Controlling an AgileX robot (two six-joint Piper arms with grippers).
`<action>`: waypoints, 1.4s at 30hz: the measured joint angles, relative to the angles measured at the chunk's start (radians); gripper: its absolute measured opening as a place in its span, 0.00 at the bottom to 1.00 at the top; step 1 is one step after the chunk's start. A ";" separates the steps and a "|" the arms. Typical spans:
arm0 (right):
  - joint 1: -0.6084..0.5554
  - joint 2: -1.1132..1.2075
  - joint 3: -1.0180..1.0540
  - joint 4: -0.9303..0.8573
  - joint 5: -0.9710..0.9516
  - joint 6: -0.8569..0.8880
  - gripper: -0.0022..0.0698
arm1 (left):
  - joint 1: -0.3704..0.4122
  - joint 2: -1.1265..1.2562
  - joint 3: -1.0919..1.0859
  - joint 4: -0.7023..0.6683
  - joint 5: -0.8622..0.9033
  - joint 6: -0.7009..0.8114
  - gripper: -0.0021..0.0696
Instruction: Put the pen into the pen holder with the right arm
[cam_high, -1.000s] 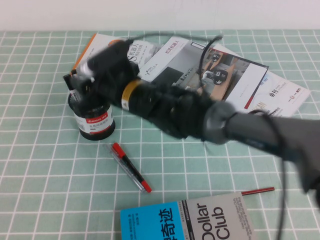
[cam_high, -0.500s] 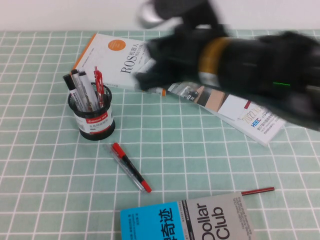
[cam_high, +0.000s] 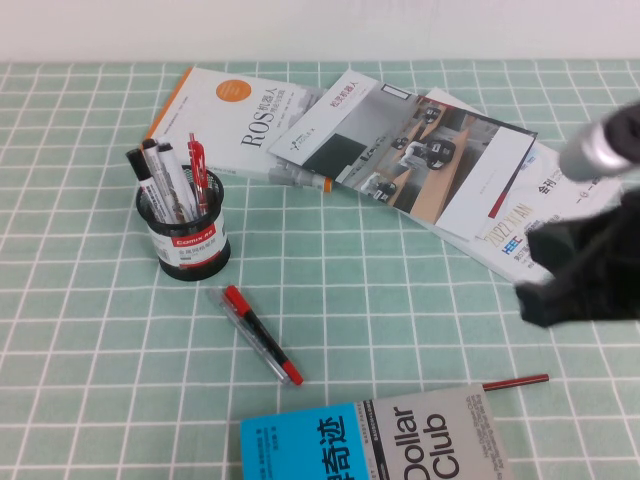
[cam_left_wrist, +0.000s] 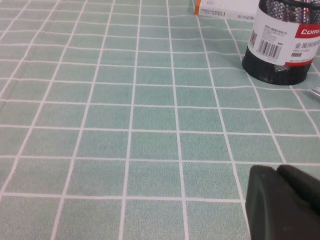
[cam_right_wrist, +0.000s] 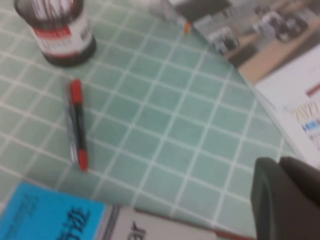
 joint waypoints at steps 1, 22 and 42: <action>0.000 -0.008 0.007 0.002 0.009 0.000 0.00 | 0.000 0.000 0.000 0.000 0.000 0.000 0.02; -0.623 -0.538 0.759 -0.089 -0.574 0.073 0.00 | 0.000 0.000 0.000 0.000 0.000 0.000 0.02; -0.689 -1.032 0.928 -0.087 -0.457 0.076 0.00 | 0.000 0.000 0.000 0.000 0.000 0.000 0.02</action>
